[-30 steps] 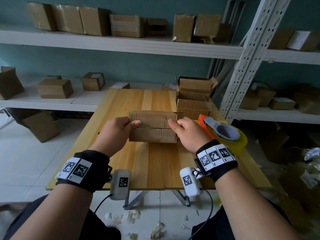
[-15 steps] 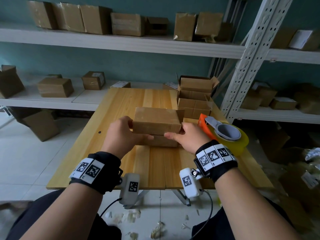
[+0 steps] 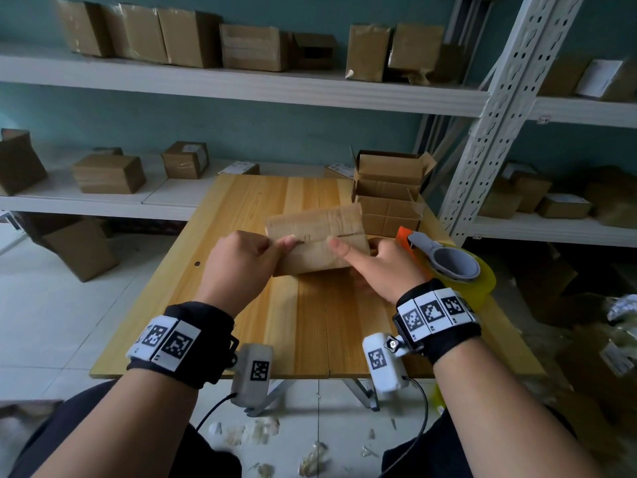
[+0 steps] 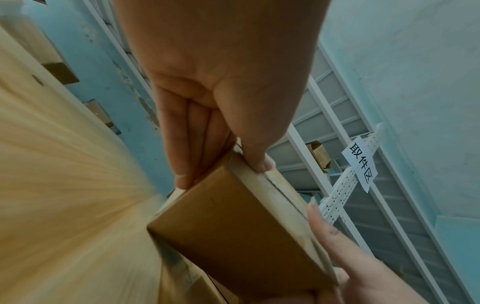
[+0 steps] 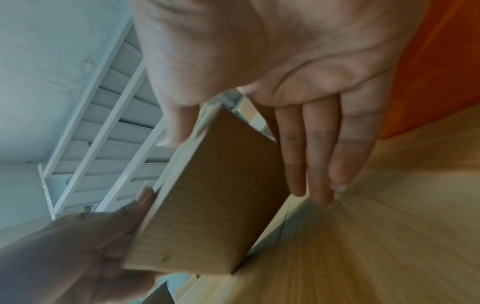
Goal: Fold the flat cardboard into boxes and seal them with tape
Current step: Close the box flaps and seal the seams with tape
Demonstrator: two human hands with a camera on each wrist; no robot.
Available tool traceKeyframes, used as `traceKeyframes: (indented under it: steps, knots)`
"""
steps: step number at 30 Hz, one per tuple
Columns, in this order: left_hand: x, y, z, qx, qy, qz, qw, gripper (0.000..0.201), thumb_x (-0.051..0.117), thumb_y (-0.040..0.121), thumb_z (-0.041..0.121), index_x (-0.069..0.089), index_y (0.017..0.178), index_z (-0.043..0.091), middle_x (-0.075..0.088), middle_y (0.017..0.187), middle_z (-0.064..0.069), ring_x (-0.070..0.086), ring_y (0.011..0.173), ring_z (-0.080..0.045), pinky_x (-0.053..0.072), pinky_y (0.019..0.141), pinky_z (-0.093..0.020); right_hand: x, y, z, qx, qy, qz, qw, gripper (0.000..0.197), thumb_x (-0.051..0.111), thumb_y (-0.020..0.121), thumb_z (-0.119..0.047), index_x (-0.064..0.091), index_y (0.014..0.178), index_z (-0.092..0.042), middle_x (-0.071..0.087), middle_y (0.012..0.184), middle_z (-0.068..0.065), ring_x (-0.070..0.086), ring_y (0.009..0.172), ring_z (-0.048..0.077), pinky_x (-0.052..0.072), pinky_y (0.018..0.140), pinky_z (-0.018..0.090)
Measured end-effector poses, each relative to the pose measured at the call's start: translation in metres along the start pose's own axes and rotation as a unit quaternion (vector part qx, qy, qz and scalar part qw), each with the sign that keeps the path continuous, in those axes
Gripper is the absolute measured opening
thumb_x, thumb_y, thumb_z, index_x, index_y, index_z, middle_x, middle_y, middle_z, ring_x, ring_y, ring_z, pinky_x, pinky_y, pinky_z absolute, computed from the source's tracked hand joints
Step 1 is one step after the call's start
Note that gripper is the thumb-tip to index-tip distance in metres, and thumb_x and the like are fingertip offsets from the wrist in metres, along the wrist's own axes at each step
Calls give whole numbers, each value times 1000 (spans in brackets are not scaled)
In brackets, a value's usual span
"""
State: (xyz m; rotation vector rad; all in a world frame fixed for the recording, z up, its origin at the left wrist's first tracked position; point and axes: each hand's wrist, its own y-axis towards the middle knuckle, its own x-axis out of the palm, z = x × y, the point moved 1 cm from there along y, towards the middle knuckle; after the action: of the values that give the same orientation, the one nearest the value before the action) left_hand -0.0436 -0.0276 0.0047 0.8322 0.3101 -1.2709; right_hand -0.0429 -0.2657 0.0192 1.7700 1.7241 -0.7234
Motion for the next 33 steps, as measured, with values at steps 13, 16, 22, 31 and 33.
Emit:
traceKeyframes:
  steps: [13, 16, 22, 31, 33]
  knots:
    - [7, -4, -10, 0, -12, 41, 999, 36, 82, 85, 54, 81, 79, 18, 66, 62, 7, 58, 58, -3, 49, 56, -25, 7, 6, 3, 29, -66, -35, 997, 80, 51, 69, -92, 59, 78, -13, 67, 58, 0, 69, 51, 10, 51, 54, 26]
    - [5, -7, -7, 21, 11, 62, 998, 36, 77, 89, 56, 82, 102, 24, 74, 84, 15, 68, 77, 1, 62, 69, -32, 10, 11, 6, 30, -85, -47, 995, 72, 53, 86, -81, 62, 87, -10, 68, 57, 1, 61, 46, 11, 46, 54, 26]
    - [10, -6, -7, 17, 44, 39, 998, 40, 66, 98, 55, 77, 112, 20, 72, 98, 6, 66, 85, -8, 60, 74, -36, 16, 15, 9, 31, -82, -110, 990, 65, 50, 98, -70, 58, 110, -7, 72, 58, 4, 62, 49, 16, 53, 58, 32]
    - [4, -5, -6, -8, -49, 126, 991, 48, 79, 89, 51, 79, 120, 14, 71, 100, 11, 58, 86, 9, 41, 72, -10, 13, 10, 4, -10, 45, -151, 987, 24, 50, 109, -41, 57, 110, -19, 79, 100, 1, 79, 77, 17, 61, 81, 36]
    - [2, -5, -6, -3, -70, 138, 988, 51, 79, 86, 54, 80, 118, 14, 72, 101, 11, 60, 88, 8, 44, 73, -14, 13, 10, 3, -18, 54, -143, 988, 24, 51, 109, -42, 59, 105, -20, 80, 95, 2, 79, 76, 16, 61, 82, 37]
